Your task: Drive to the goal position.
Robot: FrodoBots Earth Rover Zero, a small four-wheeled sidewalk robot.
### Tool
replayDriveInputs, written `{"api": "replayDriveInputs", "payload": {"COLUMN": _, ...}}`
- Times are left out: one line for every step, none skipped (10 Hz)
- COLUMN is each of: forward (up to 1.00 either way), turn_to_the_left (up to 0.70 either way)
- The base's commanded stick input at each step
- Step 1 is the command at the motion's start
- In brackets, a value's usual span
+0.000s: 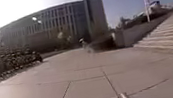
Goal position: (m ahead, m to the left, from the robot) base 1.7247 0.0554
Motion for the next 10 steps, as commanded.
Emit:
{"api": "replayDriveInputs", "payload": {"forward": 1.00, "turn_to_the_left": 0.00}}
{"api": "replayDriveInputs", "payload": {"forward": 1.00, "turn_to_the_left": 0.00}}
{"api": "replayDriveInputs", "payload": {"forward": 1.00, "turn_to_the_left": 0.00}}
{"api": "replayDriveInputs", "payload": {"forward": 1.00, "turn_to_the_left": 0.26}}
{"api": "replayDriveInputs", "payload": {"forward": 1.00, "turn_to_the_left": 0.39}}
{"api": "replayDriveInputs", "payload": {"forward": 1.00, "turn_to_the_left": 0.07}}
{"api": "replayDriveInputs", "payload": {"forward": 1.00, "turn_to_the_left": 0.02}}
{"api": "replayDriveInputs", "payload": {"forward": 1.00, "turn_to_the_left": 0.00}}
{"api": "replayDriveInputs", "payload": {"forward": 1.00, "turn_to_the_left": 0.00}}
{"api": "replayDriveInputs", "payload": {"forward": 1.00, "turn_to_the_left": 0.00}}
